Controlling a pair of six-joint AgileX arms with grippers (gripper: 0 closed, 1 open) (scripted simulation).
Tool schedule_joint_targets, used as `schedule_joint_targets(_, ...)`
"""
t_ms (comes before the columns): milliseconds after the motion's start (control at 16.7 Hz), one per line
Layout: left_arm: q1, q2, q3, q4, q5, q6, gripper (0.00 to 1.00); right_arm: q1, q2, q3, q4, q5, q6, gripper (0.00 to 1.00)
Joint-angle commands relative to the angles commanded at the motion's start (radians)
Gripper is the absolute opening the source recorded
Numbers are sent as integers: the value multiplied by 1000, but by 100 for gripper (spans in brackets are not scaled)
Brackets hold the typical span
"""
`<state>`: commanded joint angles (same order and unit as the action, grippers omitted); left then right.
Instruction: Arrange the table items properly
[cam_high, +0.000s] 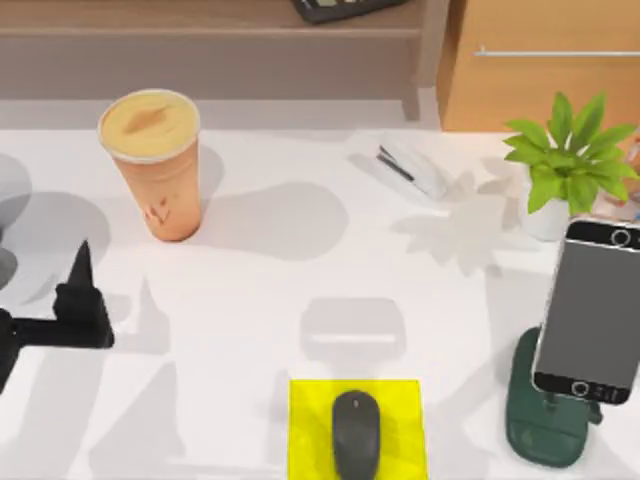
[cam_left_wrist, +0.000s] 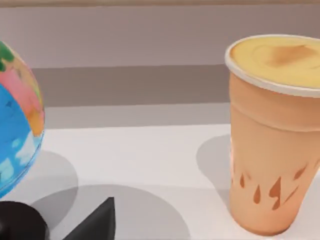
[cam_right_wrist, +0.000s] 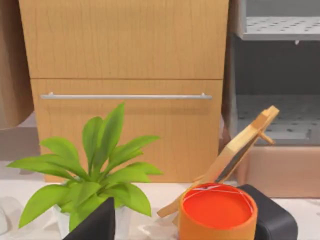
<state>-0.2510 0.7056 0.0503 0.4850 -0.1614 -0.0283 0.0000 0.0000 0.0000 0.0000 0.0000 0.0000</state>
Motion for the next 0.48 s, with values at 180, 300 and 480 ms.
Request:
schedule_joint_targets(180, -69, 297, 49, 203, -64, -2, 100, 0, 0, 0, 0, 0, 0, 100)
schedule_joint_targets(300, -108, 498, 94, 341, -101, -2, 100, 0, 0, 0, 0, 0, 0, 100)
schedule_joint_targets(480, -153, 786, 173, 543, -146, -1, 100, 0, 0, 0, 0, 0, 0, 100)
